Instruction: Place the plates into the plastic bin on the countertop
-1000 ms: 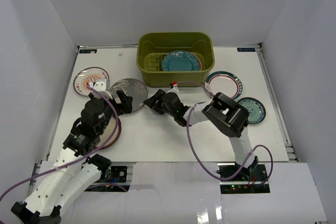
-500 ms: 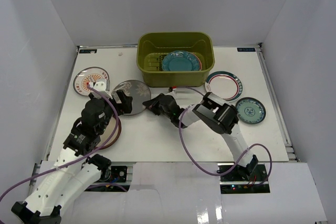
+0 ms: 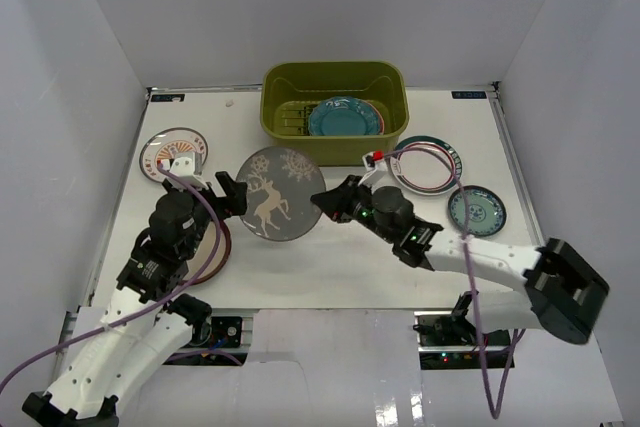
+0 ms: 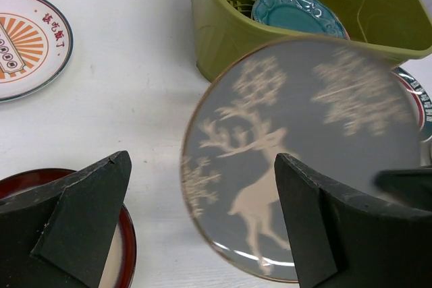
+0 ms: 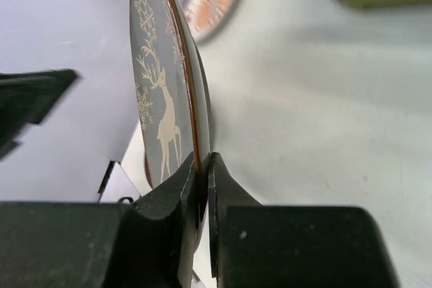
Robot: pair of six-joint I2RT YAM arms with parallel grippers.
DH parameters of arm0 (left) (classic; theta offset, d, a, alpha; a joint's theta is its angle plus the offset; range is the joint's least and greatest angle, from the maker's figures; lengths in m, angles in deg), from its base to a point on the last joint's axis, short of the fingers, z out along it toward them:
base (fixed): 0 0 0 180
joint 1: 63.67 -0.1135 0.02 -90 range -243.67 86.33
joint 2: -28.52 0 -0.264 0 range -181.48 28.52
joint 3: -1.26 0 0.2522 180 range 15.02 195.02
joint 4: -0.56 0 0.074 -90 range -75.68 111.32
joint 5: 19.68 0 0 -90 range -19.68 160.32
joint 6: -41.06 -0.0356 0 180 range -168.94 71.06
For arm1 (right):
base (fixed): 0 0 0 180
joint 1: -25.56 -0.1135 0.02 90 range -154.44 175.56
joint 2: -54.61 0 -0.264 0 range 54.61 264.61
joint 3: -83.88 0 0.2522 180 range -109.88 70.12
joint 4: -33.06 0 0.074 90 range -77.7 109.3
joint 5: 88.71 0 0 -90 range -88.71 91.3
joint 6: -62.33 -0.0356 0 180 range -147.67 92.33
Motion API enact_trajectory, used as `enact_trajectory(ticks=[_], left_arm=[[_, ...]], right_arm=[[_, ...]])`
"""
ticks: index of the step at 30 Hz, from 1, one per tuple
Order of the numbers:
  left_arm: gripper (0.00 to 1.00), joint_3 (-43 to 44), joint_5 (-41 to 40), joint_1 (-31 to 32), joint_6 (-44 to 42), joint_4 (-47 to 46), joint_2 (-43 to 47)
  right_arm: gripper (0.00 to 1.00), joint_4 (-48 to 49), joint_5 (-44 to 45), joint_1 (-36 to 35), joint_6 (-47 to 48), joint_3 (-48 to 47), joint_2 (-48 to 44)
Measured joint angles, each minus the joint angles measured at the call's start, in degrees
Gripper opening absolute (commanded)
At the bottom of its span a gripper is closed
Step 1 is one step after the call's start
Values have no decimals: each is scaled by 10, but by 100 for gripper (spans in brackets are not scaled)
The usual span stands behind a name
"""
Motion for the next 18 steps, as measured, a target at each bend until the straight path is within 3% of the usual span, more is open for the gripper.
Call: enact_trajectory(ticks=[4, 8, 12, 18], left_arm=[[98, 0, 0, -3, 1, 0, 0], [98, 0, 1, -5, 2, -1, -1], [98, 0, 11, -5, 2, -3, -10], [98, -1, 24, -5, 2, -3, -21]], right_arm=[[8, -77, 1, 18, 90, -48, -113], [8, -136, -31, 112, 160, -155, -117], [8, -183, -73, 231, 199, -304, -23], [8, -259, -130, 311, 218, -490, 156]])
